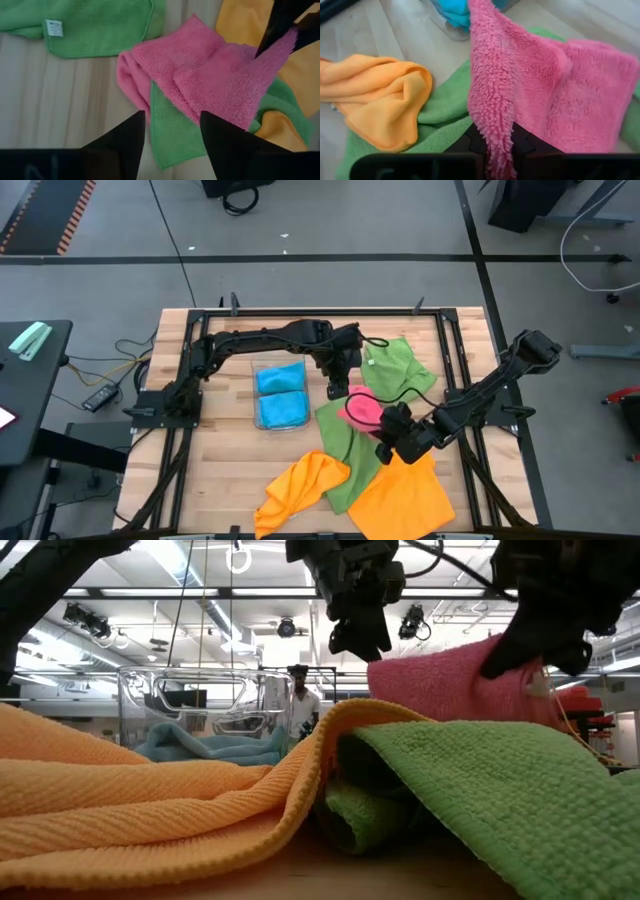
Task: Fold microfiber towels
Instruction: Fold the top pink towel
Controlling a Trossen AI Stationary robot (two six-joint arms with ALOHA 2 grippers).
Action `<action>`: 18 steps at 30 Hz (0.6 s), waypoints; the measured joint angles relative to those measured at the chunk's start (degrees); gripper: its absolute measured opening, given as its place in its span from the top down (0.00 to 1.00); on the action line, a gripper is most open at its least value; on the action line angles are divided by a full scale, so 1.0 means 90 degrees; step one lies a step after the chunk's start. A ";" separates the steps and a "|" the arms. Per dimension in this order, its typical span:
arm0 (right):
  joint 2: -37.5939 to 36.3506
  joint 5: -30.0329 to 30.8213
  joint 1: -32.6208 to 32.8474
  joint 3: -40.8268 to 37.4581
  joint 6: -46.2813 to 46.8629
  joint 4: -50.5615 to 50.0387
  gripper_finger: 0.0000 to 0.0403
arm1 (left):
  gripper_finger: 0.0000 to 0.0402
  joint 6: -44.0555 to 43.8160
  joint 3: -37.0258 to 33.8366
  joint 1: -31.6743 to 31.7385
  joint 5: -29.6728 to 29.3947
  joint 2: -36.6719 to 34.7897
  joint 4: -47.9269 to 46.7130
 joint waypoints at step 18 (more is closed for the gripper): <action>-0.0455 0.0390 0.0005 -0.1334 0.1178 0.1787 0.90 | 0.57 0.0468 0.0000 -0.0094 0.0371 0.0002 -0.0168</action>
